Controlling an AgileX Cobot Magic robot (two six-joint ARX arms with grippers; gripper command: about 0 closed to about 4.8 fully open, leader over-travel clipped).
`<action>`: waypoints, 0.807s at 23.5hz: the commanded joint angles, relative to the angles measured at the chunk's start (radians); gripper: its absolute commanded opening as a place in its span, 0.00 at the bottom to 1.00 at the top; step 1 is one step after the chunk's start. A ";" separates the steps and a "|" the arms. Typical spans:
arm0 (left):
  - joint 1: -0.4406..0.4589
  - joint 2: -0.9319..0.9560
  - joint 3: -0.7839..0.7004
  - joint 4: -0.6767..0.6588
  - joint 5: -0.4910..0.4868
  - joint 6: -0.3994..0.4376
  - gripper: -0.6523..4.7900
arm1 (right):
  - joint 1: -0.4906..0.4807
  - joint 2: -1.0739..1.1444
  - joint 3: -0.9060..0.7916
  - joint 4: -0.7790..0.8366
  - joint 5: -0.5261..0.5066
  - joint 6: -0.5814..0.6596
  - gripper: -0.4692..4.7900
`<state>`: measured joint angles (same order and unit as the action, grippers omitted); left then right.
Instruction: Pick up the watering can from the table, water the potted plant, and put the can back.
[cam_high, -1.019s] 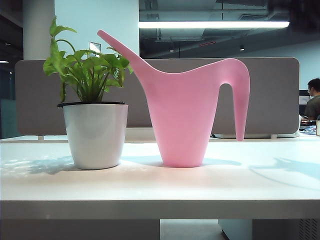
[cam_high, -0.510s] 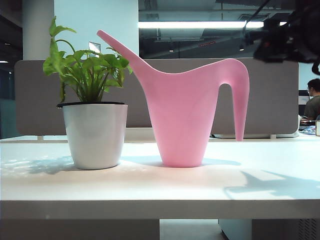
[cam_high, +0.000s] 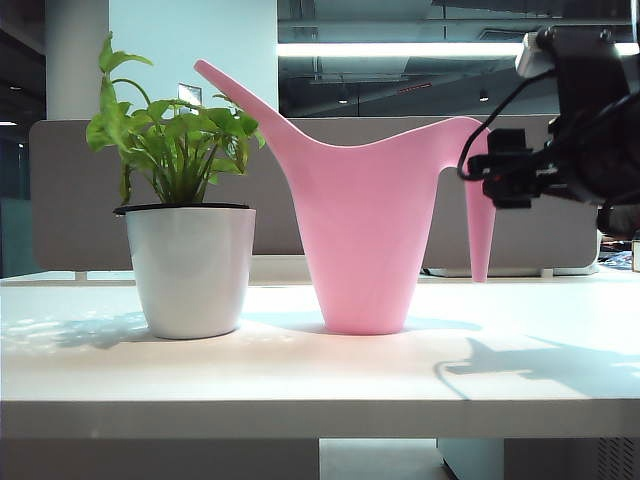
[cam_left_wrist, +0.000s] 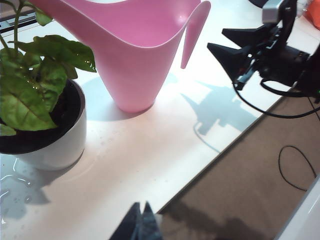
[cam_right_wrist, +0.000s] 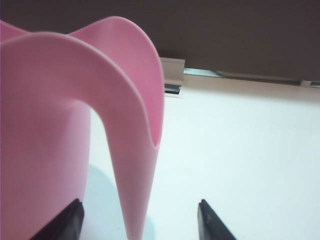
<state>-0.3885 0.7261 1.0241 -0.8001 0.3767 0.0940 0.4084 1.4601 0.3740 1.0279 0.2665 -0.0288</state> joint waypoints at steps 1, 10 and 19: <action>0.001 0.000 0.003 0.013 0.006 0.003 0.13 | 0.002 0.068 0.023 0.107 0.009 0.034 0.69; 0.001 0.000 0.003 0.013 0.003 0.003 0.13 | 0.002 0.232 0.167 0.154 0.002 0.055 0.72; 0.002 -0.001 0.003 0.013 0.003 0.003 0.13 | -0.023 0.338 0.267 0.153 0.021 0.055 0.71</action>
<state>-0.3882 0.7261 1.0241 -0.8001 0.3767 0.0940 0.3897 1.8019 0.6353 1.1603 0.2768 0.0223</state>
